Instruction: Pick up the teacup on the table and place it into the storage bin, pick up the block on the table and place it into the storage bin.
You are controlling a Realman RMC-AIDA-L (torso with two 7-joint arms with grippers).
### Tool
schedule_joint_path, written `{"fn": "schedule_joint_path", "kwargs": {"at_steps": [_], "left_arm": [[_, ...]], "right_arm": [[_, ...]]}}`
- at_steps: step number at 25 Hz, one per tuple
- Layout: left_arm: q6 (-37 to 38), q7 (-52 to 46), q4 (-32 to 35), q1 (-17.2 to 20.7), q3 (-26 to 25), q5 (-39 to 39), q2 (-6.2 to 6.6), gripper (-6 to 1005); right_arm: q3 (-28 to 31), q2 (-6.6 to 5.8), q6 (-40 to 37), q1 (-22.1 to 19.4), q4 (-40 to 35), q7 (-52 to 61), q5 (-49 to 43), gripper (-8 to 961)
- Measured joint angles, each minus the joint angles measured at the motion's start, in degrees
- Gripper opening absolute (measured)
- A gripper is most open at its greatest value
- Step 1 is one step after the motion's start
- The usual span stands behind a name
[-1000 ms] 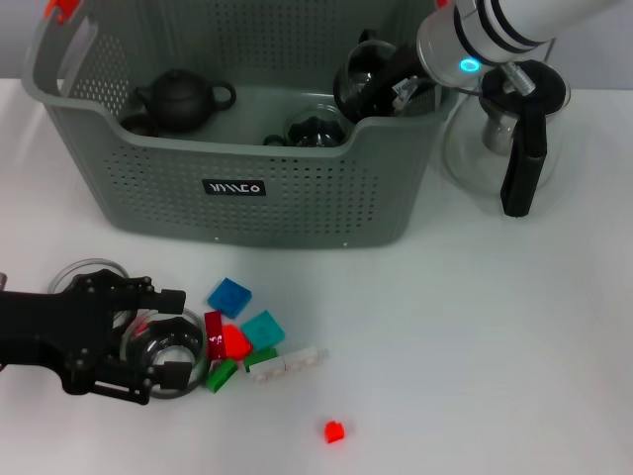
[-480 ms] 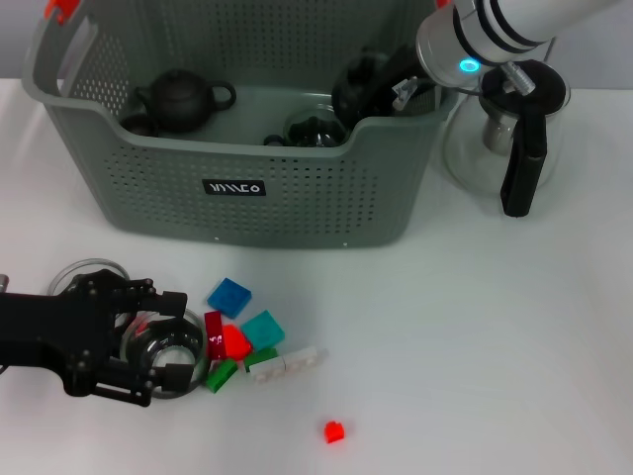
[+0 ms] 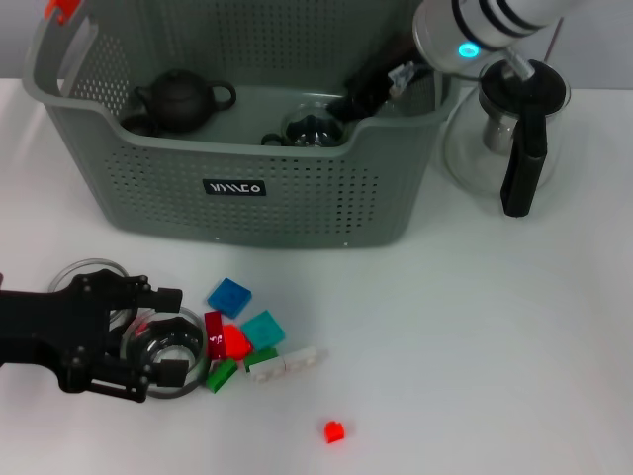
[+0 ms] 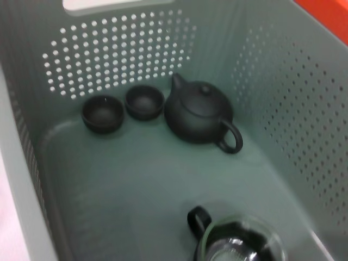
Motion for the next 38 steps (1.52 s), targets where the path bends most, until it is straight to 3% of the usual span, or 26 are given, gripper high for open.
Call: {"fn": "schedule_joint_path", "kwargs": {"at_steps": [7,17,22,25,31,38], "left_arm": [[0.2,-0.5,-0.1,0.2,-1.6,0.0,0.50,947],[0.3,-2.3,-0.6,0.7,-4.6,0.0,1.94,947],[0.2,-4.3,-1.3,0.7,-9.0,-0.4,2.18,948],[-0.2,-6.0,-2.2,0.7,-10.0,-0.3,2.19,948],[0.2,-11.6,-6.0,0.6,-9.7,0.1,2.20,948],[-2.3,-23.9,-11.8,-0.4,-9.2,3.7,2.25,947]], "right_arm": [[0.6,0.41,-4.4,-4.0,-13.1,-0.3,3.6,441],[0.8,-0.04,-18.7,-14.1,-30.2,-7.3,25.6,572],[0.0,1.17,-27.9,-21.6,-38.4,-11.5,32.4,794],[-1.8,1.11,-32.5,-24.9,-39.6,-14.0,33.5,917],[-2.4,1.03,-40.9,-25.8,-38.4,-15.3,27.8,915],[-2.9,0.98,-40.9,-23.4,-33.2,-15.1,26.0,913]]}}
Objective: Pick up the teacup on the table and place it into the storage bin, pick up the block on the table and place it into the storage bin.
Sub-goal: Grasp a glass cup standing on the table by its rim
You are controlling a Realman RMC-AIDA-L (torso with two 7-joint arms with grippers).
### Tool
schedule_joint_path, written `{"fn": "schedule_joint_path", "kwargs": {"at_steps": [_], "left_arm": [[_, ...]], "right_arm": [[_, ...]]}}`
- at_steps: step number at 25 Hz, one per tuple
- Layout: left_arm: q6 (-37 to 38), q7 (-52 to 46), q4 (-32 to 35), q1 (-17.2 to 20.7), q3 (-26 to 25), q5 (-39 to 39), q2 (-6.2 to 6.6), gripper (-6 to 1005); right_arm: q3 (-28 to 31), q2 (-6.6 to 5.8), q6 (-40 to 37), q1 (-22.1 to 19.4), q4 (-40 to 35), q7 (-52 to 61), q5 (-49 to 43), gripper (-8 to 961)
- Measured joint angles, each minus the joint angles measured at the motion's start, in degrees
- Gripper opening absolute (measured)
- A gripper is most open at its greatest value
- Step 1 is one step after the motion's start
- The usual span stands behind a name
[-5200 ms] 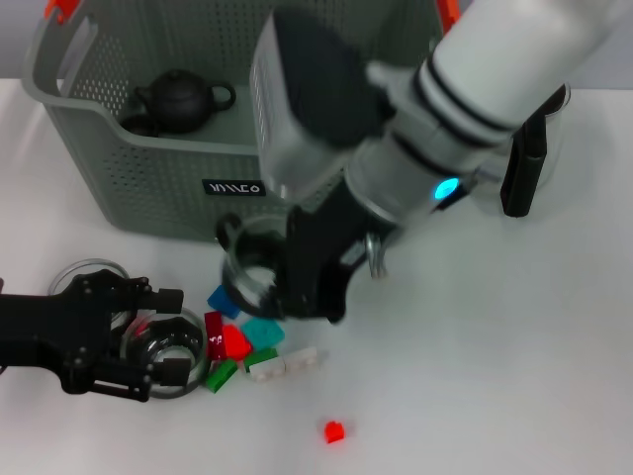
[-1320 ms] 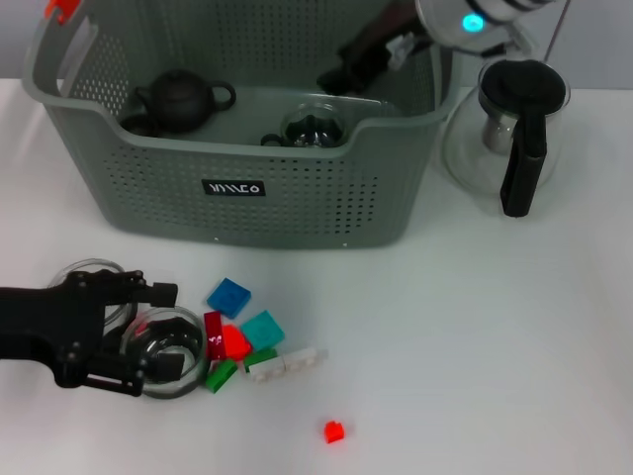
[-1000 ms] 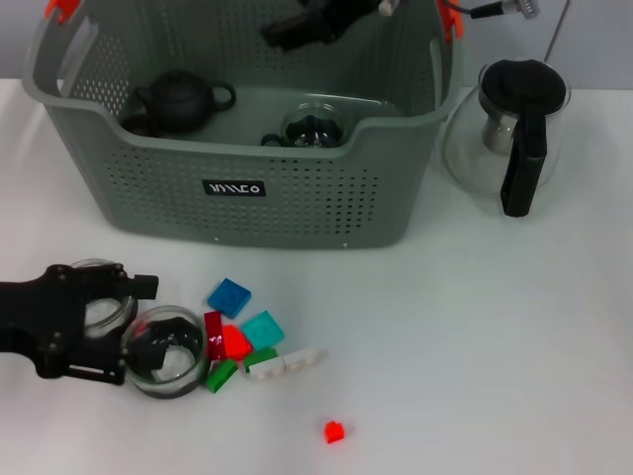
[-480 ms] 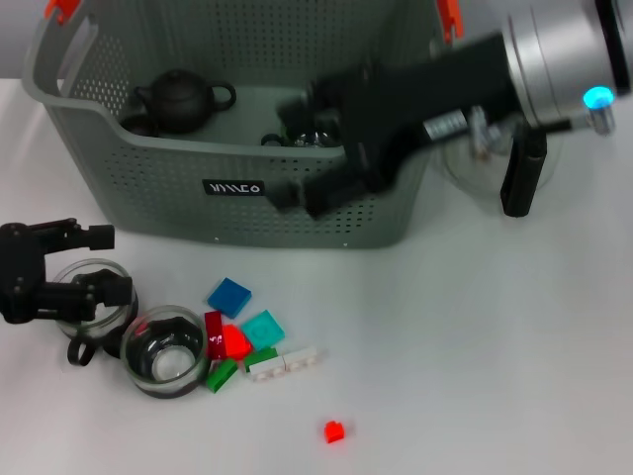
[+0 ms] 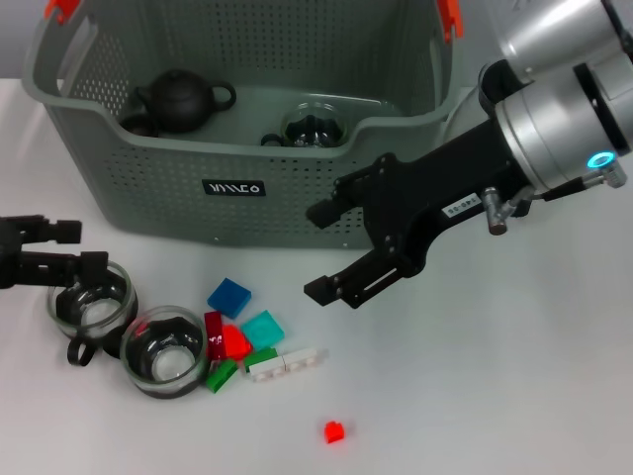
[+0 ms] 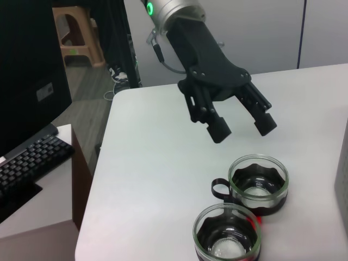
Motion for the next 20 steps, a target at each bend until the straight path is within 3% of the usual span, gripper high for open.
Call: {"fn": "schedule_joint_path", "kwargs": {"at_steps": [5,11,20], "left_arm": [[-2.2,-9.1,-3.6,-2.2,1.0,7.0,0.07,948],[-6.3,-17.1,-4.4,-5.3,3.8,14.8,1.02,948],[-8.5,-20.2,-6.5,-9.4,7.9,22.5,1.16,947]], "right_arm": [[-0.1,0.05,2.2,2.1,3.1,-0.2,0.0,911],[-0.1,0.14,4.1,3.5,5.2,-0.4,0.0,907],[-0.1,0.18,5.9,3.8,6.5,-0.5,0.3,905]]}}
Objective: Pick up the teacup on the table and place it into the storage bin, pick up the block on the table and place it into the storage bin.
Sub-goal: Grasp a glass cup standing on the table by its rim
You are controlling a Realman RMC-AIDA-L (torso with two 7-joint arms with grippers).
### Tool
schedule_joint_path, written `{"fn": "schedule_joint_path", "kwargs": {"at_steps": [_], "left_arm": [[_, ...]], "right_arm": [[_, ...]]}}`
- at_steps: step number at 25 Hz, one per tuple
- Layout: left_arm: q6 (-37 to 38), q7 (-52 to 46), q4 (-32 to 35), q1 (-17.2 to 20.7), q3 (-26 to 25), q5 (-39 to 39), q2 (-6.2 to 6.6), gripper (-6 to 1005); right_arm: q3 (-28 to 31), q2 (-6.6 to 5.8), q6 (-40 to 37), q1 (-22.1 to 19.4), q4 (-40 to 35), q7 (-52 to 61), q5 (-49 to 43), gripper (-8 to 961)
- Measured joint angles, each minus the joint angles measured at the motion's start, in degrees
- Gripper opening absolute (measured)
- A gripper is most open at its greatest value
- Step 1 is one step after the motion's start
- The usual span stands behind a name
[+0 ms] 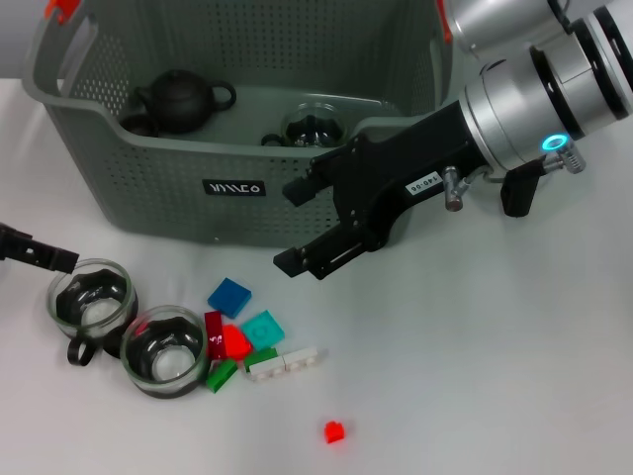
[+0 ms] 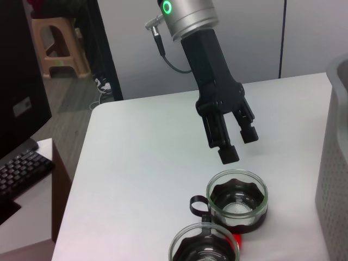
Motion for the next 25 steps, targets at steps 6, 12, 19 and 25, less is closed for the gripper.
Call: {"fn": "schedule_joint_path", "kwargs": {"at_steps": [6,12,19,25], "left_arm": [[-3.2,-2.4,1.5,-2.0,5.6,4.0,-0.37,947],[-5.6,-3.3,3.4,-3.4,8.6,5.8,-0.89,947],[-7.6,-5.2,3.5,-4.8,8.7,8.9,-1.96,948],[-8.9,-6.1,3.6,-4.8,9.3,10.1,-3.26,948]], "right_arm": [[0.0,0.00,1.0,0.0,0.3,-0.3,0.0,904],[0.5,-0.02,1.3,0.3,0.8,-0.8,0.1,904],[0.5,-0.08,1.5,0.6,0.9,-0.8,0.1,903],[0.5,-0.08,1.9,0.7,0.9,-0.8,0.1,902]]}}
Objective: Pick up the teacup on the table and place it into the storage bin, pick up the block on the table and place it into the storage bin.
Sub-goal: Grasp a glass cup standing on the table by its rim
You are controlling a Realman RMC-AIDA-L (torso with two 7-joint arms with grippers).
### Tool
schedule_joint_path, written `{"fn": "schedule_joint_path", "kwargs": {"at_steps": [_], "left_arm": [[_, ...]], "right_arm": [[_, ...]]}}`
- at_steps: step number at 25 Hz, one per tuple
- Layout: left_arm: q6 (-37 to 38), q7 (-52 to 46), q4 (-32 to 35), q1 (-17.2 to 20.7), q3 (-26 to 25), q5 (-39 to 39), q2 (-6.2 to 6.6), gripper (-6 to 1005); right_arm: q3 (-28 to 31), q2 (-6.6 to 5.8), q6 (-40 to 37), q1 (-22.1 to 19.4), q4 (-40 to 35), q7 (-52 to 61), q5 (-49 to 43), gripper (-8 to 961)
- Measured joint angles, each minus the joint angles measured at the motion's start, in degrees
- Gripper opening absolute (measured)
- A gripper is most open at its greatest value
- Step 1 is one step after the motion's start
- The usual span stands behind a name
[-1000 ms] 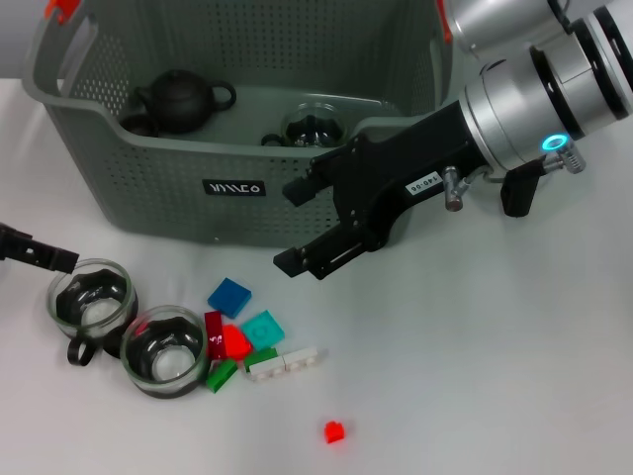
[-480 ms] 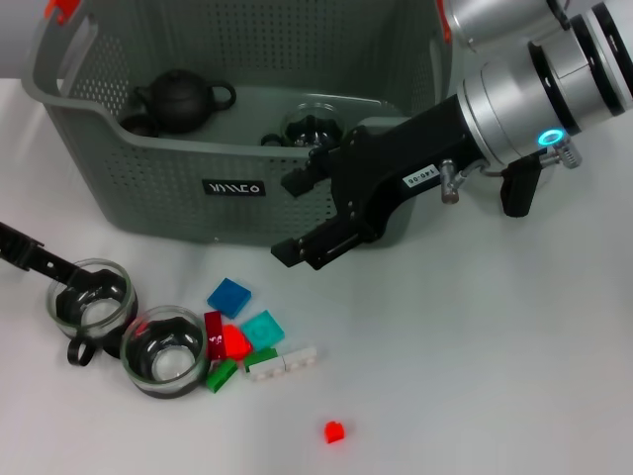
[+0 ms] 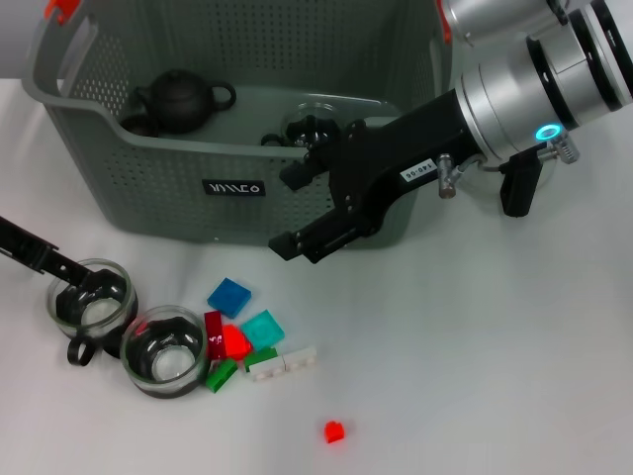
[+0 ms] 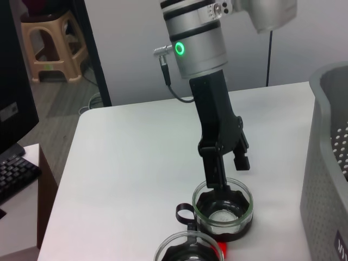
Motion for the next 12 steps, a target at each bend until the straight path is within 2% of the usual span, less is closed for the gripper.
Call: {"fn": "schedule_joint_path", "kwargs": {"at_steps": [7,12], "left_arm": [[-0.9,-0.7,0.8,0.2,0.1,0.2,-0.31,947],[-2.3,-0.7,1.4,0.3,0.1,1.4,-0.86,886]], "right_arm": [[0.0,0.15,0.1,0.1,0.0,0.0,0.0,902],[-0.1,0.17,0.4,0.1,0.0,0.0,0.0,901]]}}
